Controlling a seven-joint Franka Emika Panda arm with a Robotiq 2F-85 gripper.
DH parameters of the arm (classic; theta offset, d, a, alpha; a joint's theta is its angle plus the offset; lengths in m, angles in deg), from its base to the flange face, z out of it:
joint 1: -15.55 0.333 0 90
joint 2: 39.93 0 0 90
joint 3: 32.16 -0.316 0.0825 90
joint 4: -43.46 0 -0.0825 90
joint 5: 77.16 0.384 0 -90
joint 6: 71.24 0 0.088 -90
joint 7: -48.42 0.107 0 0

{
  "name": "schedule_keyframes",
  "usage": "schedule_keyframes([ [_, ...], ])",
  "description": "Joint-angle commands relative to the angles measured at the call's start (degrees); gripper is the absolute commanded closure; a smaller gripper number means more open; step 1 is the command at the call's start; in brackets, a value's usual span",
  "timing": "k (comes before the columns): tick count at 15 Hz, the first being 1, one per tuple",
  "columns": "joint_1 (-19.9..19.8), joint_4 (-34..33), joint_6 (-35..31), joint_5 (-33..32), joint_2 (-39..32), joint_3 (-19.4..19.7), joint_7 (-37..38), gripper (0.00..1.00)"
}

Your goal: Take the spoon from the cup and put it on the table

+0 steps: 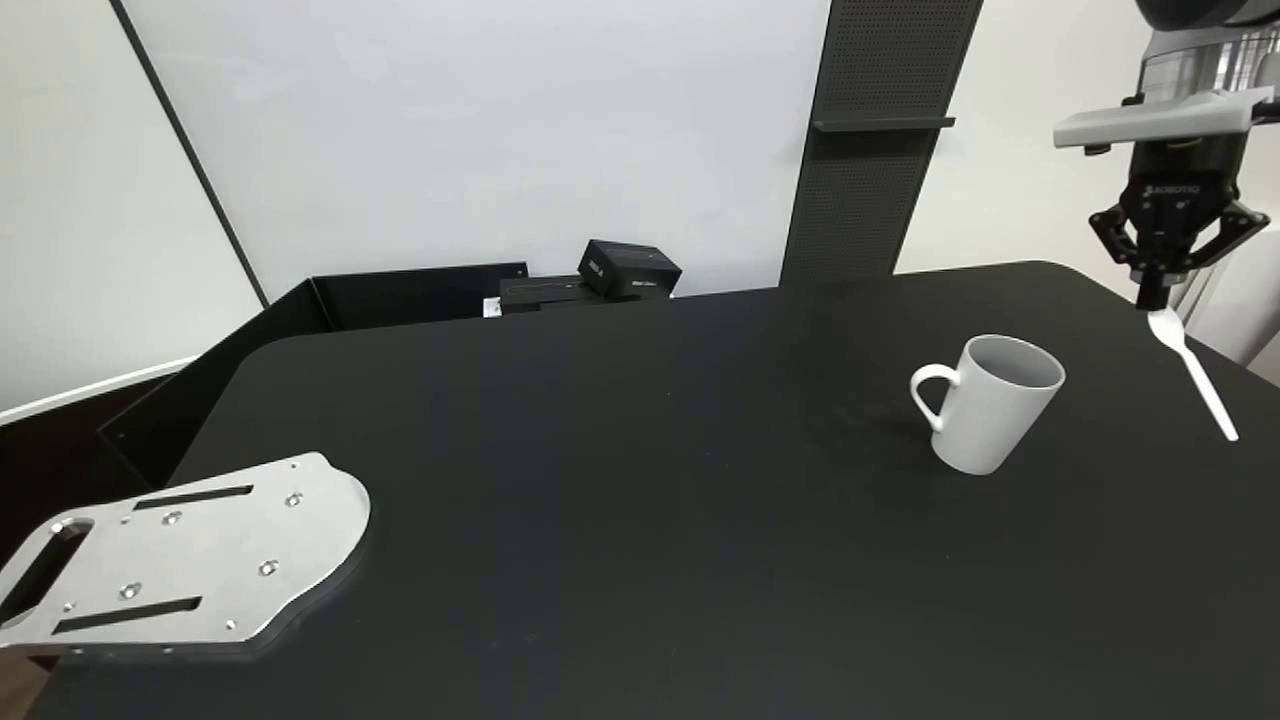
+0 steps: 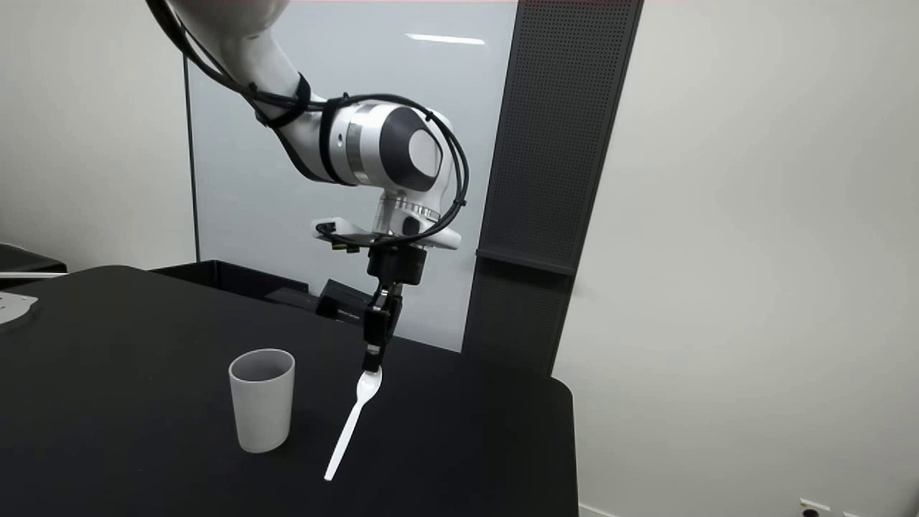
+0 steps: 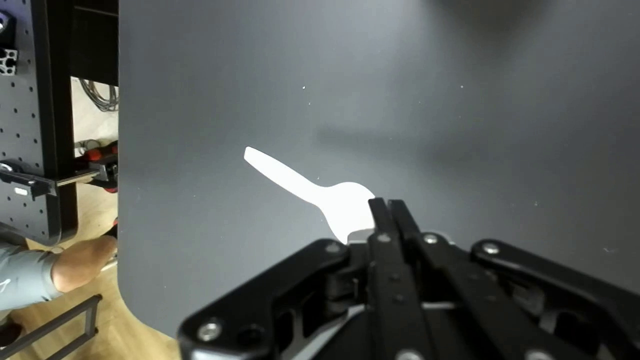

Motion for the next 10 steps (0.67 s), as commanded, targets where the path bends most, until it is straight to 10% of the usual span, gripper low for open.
schedule_keyframes([
  [1,-1.27,-5.05,1.97,1.74,-5.04,0.01,-2.4,0.99],
  [10,-2.24,-10.04,2.1,2.44,-13.41,0.56,-4.28,0.99],
])
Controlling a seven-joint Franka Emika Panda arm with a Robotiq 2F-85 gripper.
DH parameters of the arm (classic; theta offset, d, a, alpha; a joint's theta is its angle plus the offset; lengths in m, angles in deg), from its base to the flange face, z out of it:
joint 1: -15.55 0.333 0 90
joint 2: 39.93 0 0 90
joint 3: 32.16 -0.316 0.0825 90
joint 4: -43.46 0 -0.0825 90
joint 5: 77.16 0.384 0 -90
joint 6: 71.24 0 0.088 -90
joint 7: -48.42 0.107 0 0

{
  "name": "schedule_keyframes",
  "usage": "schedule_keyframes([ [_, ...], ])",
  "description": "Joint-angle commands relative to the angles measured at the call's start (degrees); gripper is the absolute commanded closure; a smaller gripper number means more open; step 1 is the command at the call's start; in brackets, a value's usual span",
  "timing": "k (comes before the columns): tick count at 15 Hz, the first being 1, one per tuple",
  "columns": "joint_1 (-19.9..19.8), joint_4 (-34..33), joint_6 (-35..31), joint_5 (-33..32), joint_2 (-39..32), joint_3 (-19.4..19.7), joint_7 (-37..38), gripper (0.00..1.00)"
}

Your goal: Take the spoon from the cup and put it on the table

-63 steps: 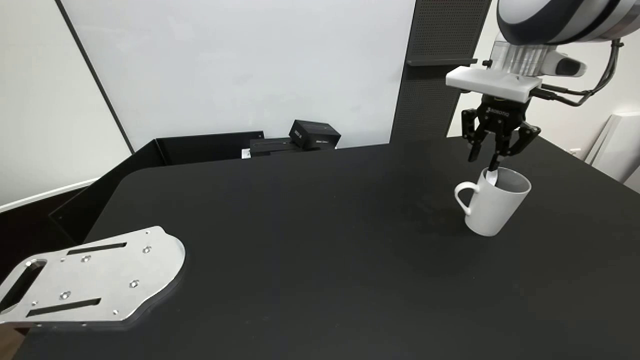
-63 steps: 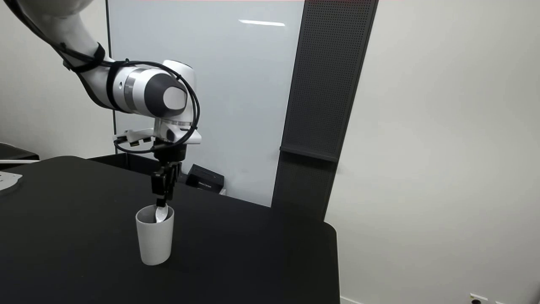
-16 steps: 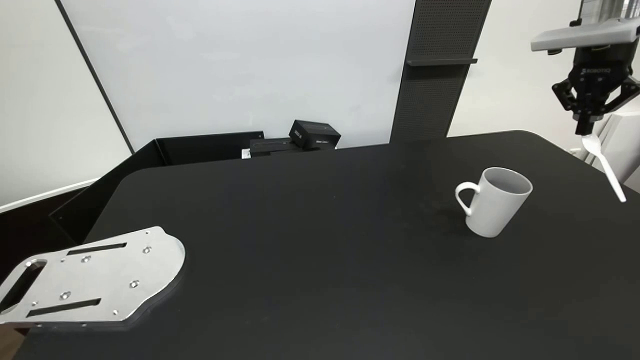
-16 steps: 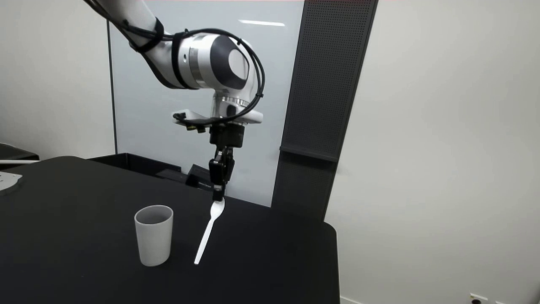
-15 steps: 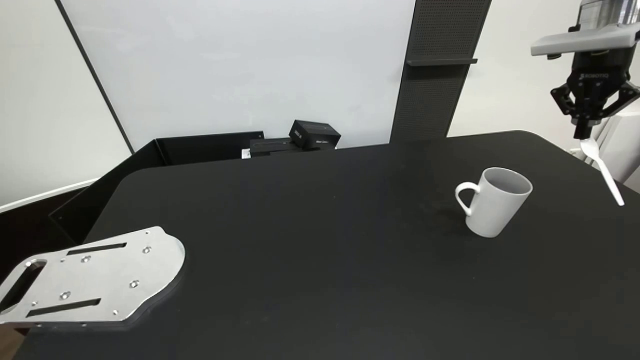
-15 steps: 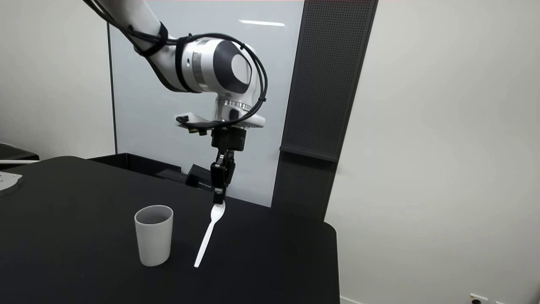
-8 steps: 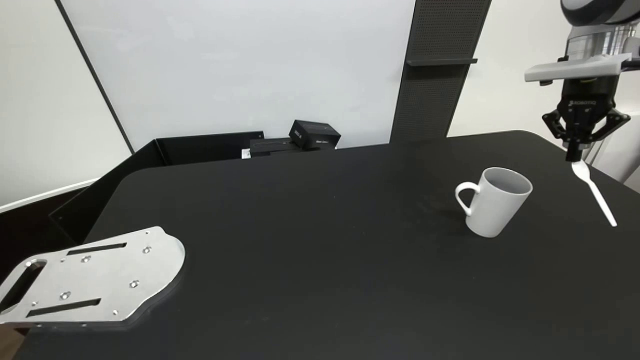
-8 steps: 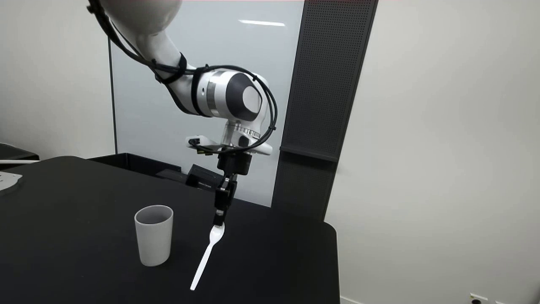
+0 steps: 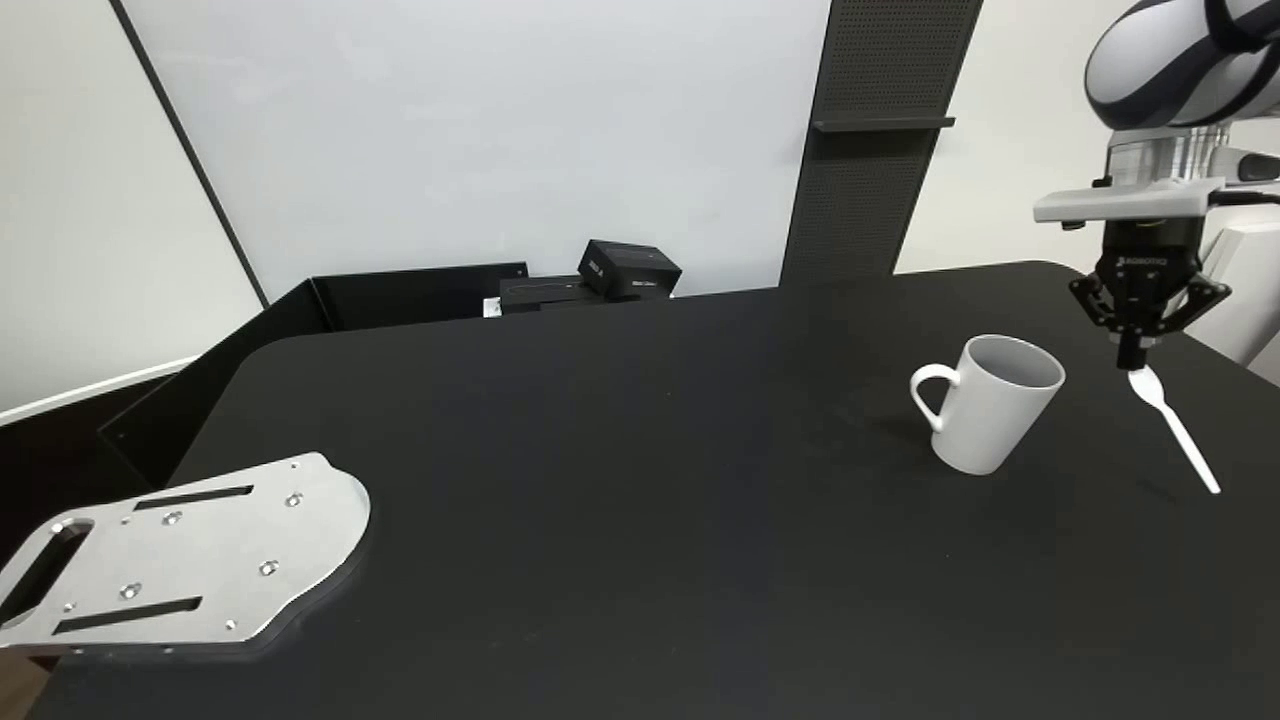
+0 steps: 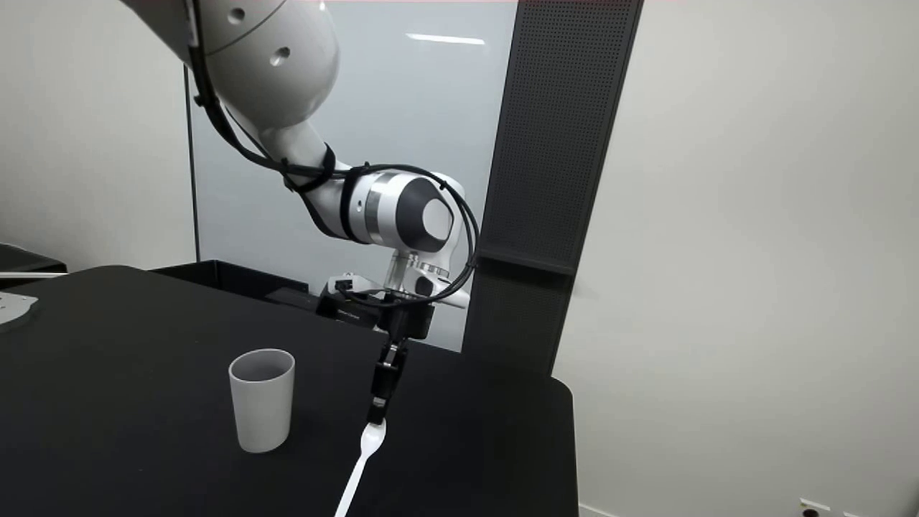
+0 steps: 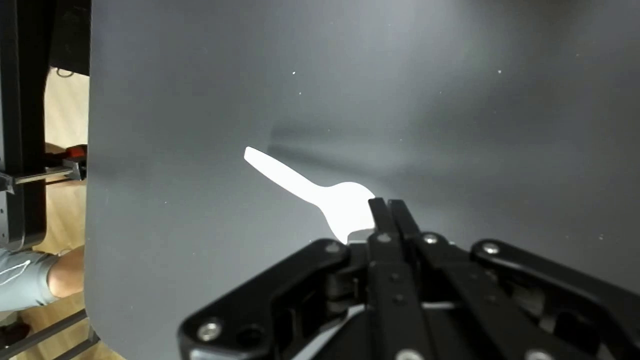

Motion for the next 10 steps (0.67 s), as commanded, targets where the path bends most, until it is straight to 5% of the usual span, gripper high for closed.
schedule_keyframes([
  [1,-0.37,-4.97,2.01,1.07,-3.81,0.49,-0.68,0.99],
  [2,-0.18,-5.14,1.31,0.96,-4.23,0.64,-0.37,0.99],
  [3,0.04,-5.19,0.92,0.67,-4.34,0.73,-0.49,0.71],
  [10,2.94,-0.59,-8.95,-0.26,0.85,0.65,-0.52,0.31],
])
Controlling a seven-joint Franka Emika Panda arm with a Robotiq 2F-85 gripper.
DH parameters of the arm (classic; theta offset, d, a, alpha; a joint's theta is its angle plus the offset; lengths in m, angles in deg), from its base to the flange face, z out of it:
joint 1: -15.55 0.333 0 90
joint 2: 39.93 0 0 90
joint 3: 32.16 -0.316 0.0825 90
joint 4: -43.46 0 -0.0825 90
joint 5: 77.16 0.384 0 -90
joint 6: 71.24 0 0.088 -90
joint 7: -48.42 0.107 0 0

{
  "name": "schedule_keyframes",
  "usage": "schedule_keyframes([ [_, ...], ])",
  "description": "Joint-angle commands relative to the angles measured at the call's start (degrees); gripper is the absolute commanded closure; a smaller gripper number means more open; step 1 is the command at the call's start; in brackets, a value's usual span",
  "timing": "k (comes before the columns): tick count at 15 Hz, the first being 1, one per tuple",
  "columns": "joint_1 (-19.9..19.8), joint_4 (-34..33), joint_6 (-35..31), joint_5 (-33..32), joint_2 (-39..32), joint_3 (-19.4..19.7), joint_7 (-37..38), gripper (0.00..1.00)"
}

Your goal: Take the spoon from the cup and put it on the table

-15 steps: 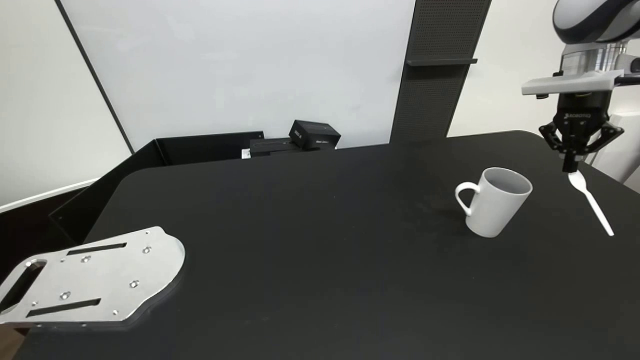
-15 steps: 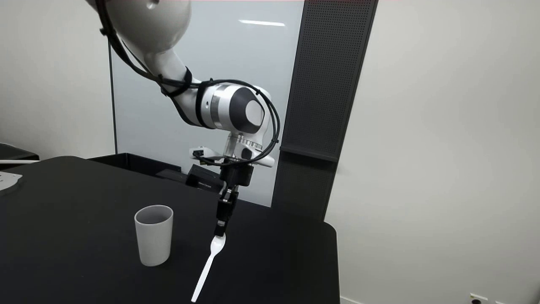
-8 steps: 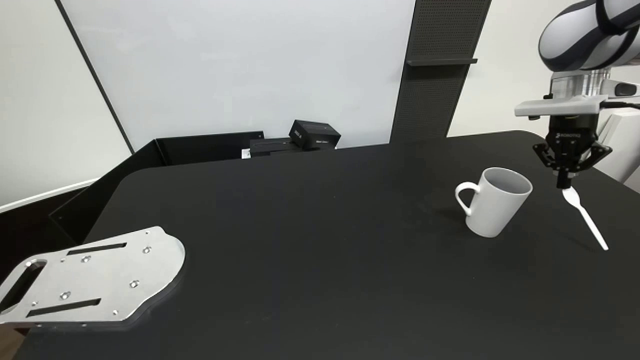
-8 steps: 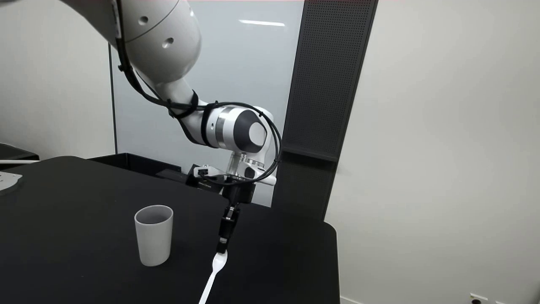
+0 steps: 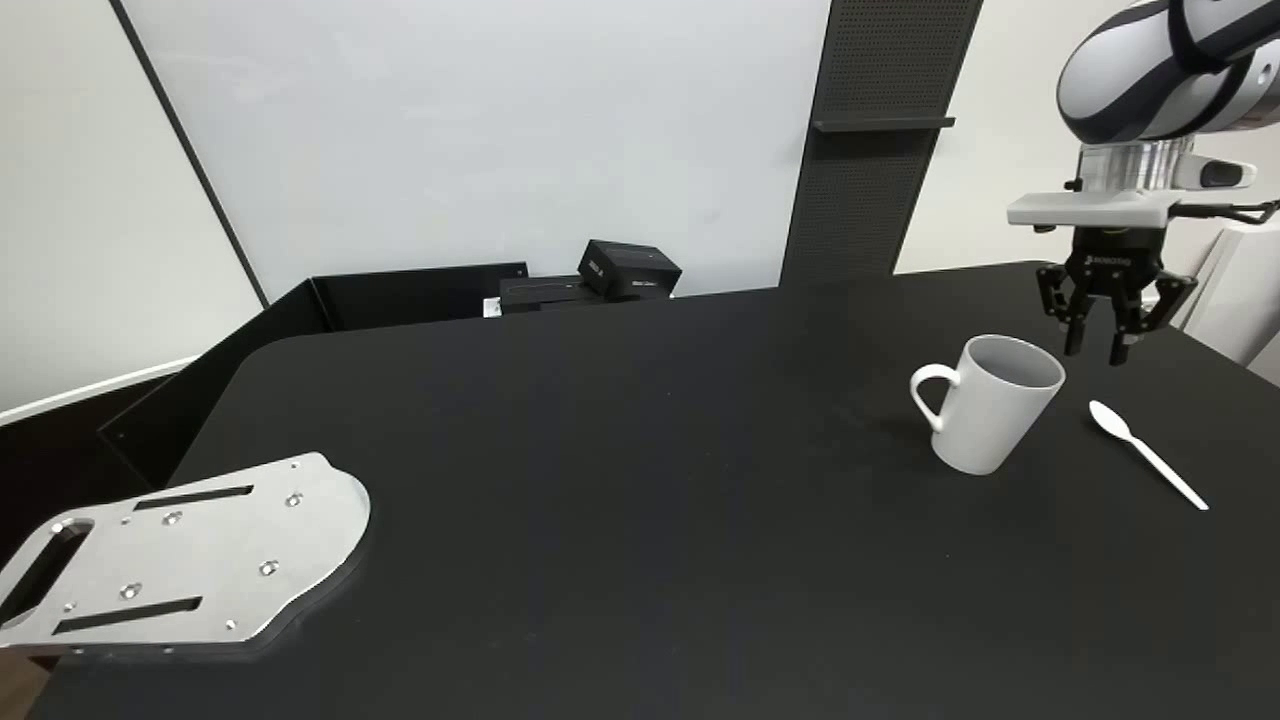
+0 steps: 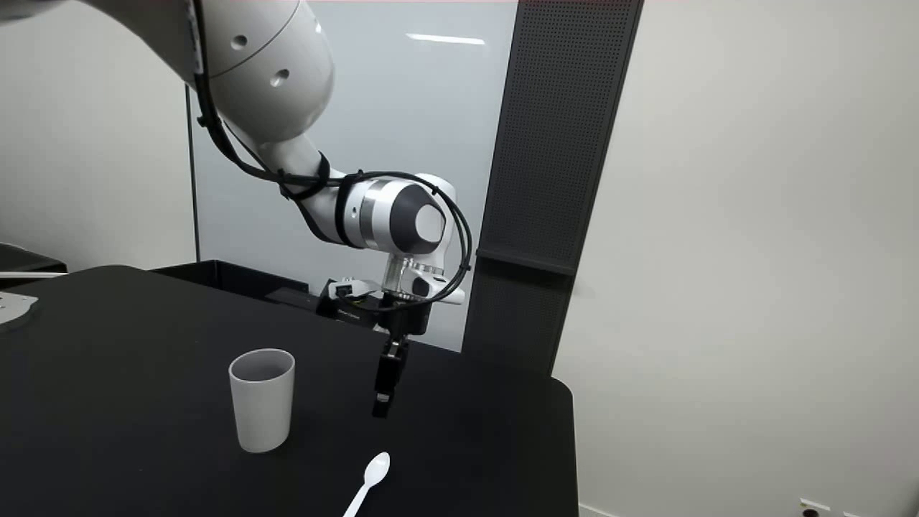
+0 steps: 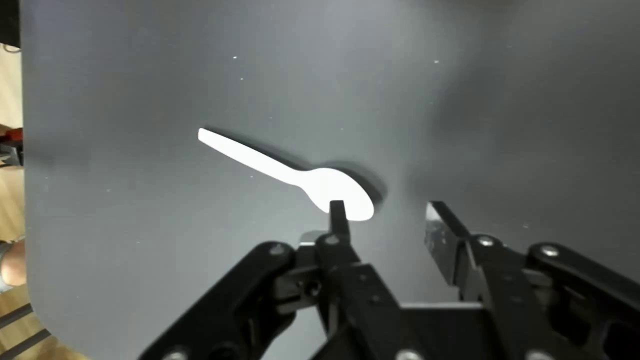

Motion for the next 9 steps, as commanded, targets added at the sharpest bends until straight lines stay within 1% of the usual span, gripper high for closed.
schedule_keyframes([
  [1,2.18,3.42,-7.97,-0.49,4.39,0.54,-0.52,0.24],
  [4,3.49,7.3,-18.49,-0.42,7.96,0.42,-0.81,0.03],
  [6,4.0,10.27,-25.35,0.03,10.18,0.19,-1.34,0.0],
  [7,4.12,11.4,-27.35,0.41,11.12,0.04,-1.55,0.0],
  [8,3.97,12.33,-27.66,1.13,12.08,-0.35,-1.89,0.0],
  [9,4.11,7.57,-25.28,0.43,8.21,0.27,-1.08,0.0],
])
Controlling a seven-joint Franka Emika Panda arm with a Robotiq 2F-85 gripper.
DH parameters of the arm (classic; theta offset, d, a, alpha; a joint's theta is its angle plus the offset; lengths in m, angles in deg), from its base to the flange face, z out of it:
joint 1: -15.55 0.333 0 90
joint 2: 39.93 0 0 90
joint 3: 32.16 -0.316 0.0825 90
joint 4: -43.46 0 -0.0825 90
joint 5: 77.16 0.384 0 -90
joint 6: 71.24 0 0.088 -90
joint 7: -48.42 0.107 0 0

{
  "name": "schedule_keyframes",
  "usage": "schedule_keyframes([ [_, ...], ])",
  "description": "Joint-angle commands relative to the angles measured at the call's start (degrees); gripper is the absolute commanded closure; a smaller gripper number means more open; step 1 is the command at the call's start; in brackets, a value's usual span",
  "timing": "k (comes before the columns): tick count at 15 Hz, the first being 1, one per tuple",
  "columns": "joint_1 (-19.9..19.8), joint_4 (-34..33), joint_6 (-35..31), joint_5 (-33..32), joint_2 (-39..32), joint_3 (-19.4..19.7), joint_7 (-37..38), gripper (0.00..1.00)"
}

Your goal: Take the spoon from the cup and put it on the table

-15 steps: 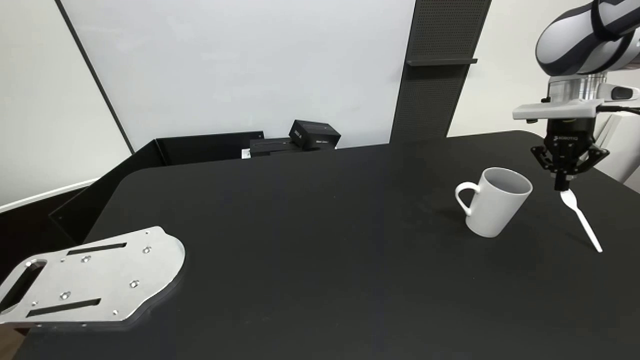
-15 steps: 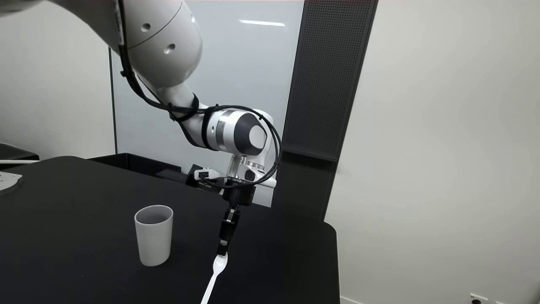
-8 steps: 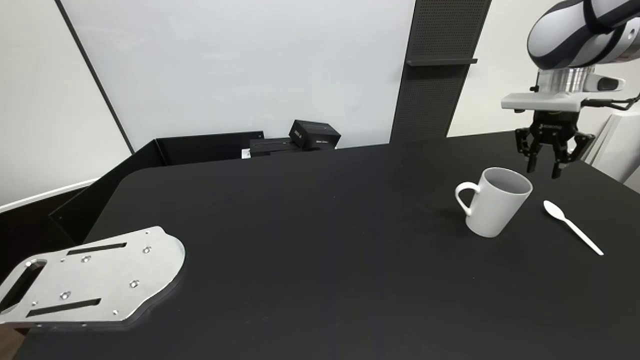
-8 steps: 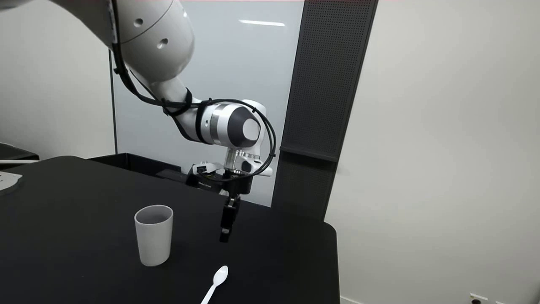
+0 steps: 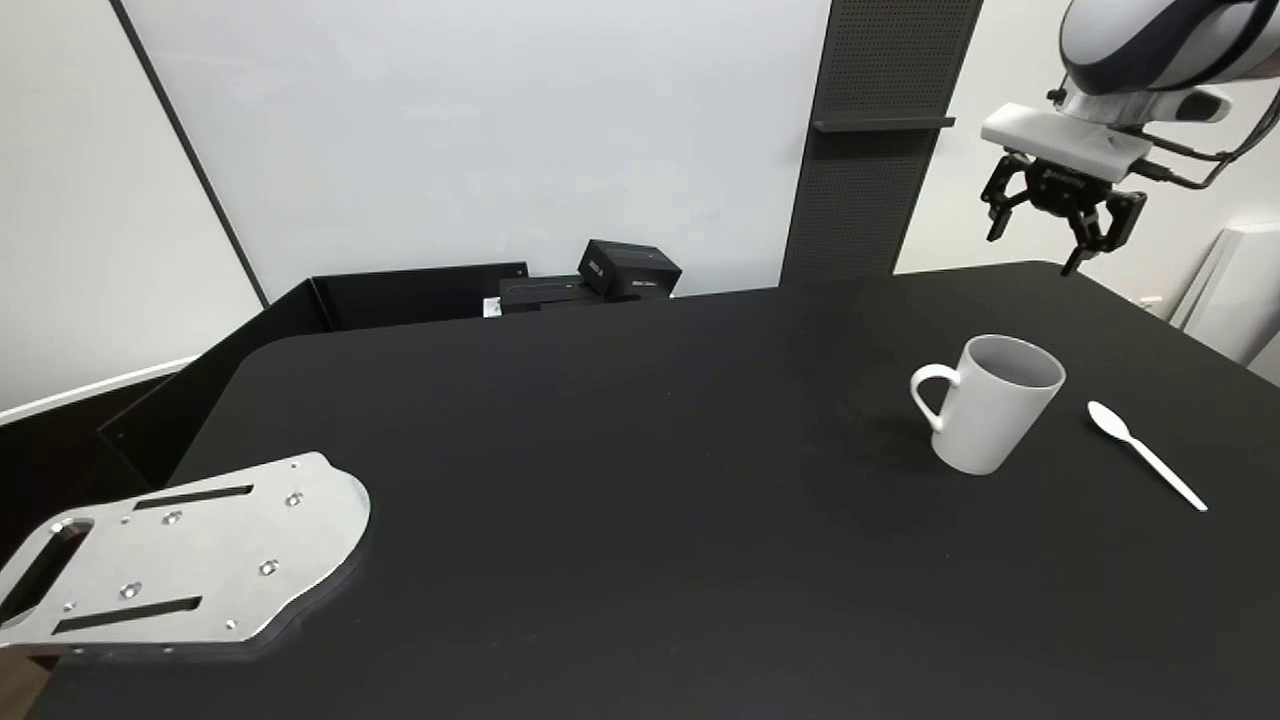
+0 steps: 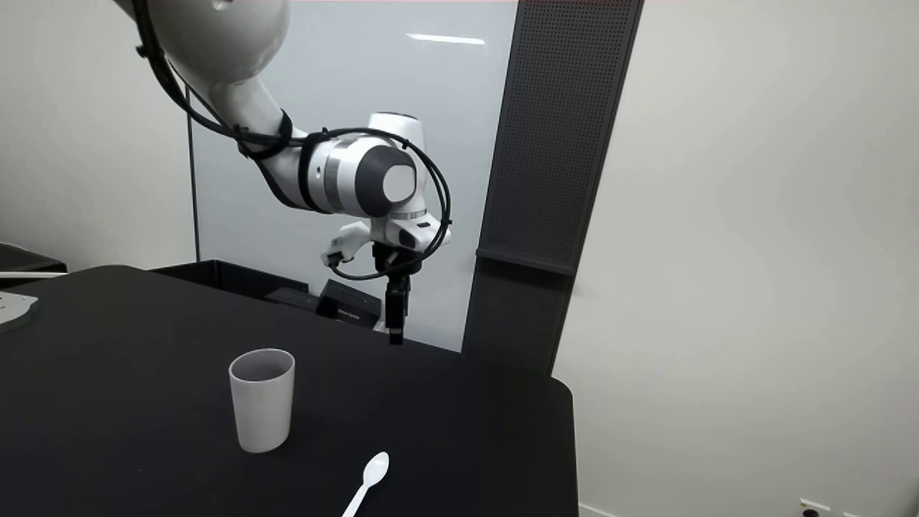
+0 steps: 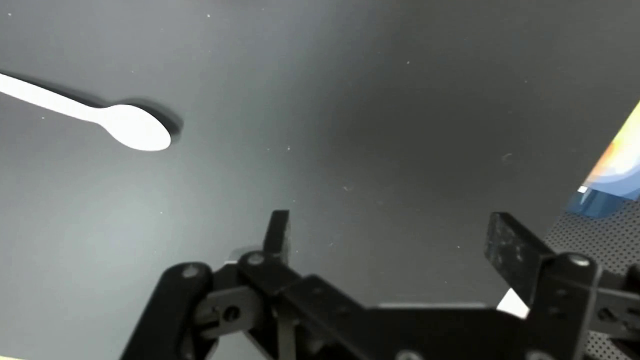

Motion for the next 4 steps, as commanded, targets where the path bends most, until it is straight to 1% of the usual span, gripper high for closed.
schedule_keyframes([
  [1,0.34,0.8,-0.57,0.46,0.75,0.29,-0.34,0.0],
  [4,0.37,2.32,-1.16,0.5,2.03,0.24,-0.48,0.0],
])
